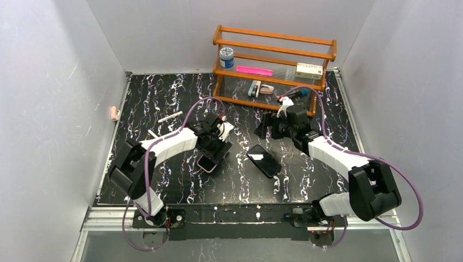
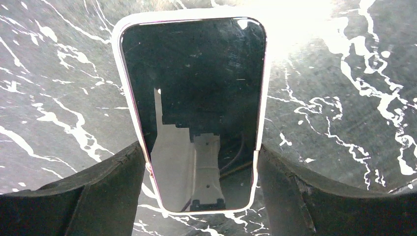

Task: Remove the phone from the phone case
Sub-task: Pick up the phone at the center of the board.

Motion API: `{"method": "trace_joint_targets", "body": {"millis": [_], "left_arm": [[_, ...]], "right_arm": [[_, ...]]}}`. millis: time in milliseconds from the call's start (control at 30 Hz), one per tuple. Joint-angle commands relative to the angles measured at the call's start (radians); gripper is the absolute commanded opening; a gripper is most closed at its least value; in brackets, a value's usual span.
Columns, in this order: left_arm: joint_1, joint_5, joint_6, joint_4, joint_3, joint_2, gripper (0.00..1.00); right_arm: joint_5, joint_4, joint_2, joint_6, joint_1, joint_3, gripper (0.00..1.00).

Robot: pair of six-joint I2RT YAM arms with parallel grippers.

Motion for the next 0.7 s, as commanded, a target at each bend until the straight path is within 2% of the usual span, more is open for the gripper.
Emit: {"method": "trace_joint_targets", "body": {"millis": [0, 200, 333, 500, 667], "left_arm": [[-0.016, 0.029, 0.144, 0.08, -0.039, -0.156, 0.0], [-0.031, 0.017, 0.236, 0.129, -0.048, -0.239, 0.0], [-0.054, 0.021, 0.324, 0.153, -0.064, -0.286, 0.0], [-0.098, -0.018, 0.481, 0.188, -0.108, -0.36, 0.0], [-0.124, 0.037, 0.634, 0.19, -0.128, -0.403, 0.0]], "right_arm": [[0.01, -0.055, -0.022, 0.033, 0.004, 0.043, 0.99], [-0.191, -0.156, -0.008, 0.008, 0.003, 0.095, 0.99], [-0.361, -0.147, 0.009, 0.009, 0.006, 0.121, 0.99], [-0.464, -0.205, 0.082, 0.0, 0.033, 0.214, 0.99], [-0.531, -0.26, 0.19, -0.008, 0.084, 0.317, 0.99]]}}
